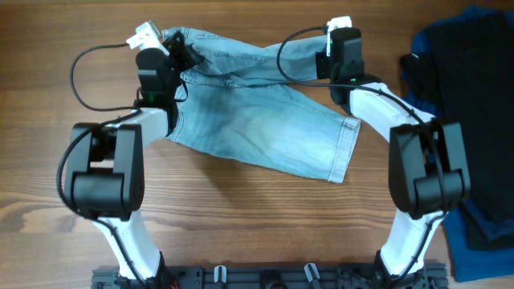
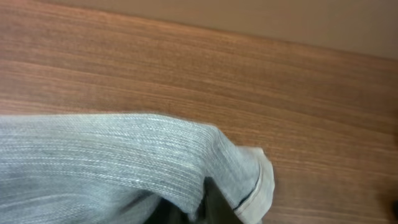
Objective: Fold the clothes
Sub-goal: 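Lift and drag the shorts toward the back of the table with both grippers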
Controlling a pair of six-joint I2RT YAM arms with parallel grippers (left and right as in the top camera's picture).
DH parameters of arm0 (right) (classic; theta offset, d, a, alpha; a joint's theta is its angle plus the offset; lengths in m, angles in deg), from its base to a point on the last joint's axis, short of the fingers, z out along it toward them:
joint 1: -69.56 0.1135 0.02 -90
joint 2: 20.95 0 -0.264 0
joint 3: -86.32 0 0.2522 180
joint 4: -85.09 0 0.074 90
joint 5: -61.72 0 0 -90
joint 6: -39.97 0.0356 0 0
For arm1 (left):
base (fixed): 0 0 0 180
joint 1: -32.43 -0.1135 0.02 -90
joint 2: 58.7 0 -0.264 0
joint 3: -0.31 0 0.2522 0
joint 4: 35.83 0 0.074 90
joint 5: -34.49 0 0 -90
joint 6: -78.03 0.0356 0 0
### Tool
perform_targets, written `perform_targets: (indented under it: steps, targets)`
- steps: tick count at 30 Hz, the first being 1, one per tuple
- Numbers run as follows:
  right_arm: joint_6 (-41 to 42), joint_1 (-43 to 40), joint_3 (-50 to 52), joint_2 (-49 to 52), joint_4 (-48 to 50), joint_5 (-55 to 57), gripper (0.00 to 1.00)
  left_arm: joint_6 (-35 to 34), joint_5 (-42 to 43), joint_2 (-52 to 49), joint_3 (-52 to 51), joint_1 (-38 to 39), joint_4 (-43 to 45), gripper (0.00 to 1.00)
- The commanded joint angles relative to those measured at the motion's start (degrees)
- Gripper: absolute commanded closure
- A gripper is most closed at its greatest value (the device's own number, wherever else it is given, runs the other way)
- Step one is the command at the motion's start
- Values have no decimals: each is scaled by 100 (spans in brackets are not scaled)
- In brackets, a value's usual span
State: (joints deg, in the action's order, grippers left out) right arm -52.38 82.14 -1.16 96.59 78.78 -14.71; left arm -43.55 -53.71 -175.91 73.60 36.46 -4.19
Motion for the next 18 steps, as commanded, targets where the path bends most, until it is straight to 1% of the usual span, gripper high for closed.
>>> perform_targets:
  steps: [1,2,3,4,5,6,7,8,9,10,13,16,18]
  targets:
    - [98,-28,-94,313,337,-79,78,116,-295,-428,223,-2,133,92]
    - [98,-28,-94,374,479,-107,69,118,-295,-518,291,-2,136,89]
    - [98,-28,-94,391,590,-116,62,118,-295,-616,391,-2,136,78]
    - [98,-28,-94,422,730,-116,57,157,-297,-680,509,-2,149,61]
    - [96,-28,-94,426,922,-114,39,302,-273,-699,612,-7,160,58]
    - [98,-28,-94,426,1054,-114,36,479,-264,-699,721,-7,162,54]
    - [96,-28,-96,424,1355,-114,36,826,-157,-684,905,-7,157,46]
    - [87,-28,-96,415,1679,-114,32,1099,-24,-643,1091,-7,142,34]
    - [76,-28,-96,389,1974,-114,19,1239,28,-555,1246,-7,68,26]
    - [79,-28,-96,332,2127,-111,9,1322,28,-444,1362,-9,-48,21]
    - [81,-46,-98,-63,2225,-114,1,1335,26,109,1593,-83,-695,15]
    - [81,-94,-98,-601,1939,-116,0,1335,26,776,1628,-267,-1517,11]
    - [85,-120,-98,-1016,1453,-116,0,1335,26,1220,1628,-420,-2288,11]
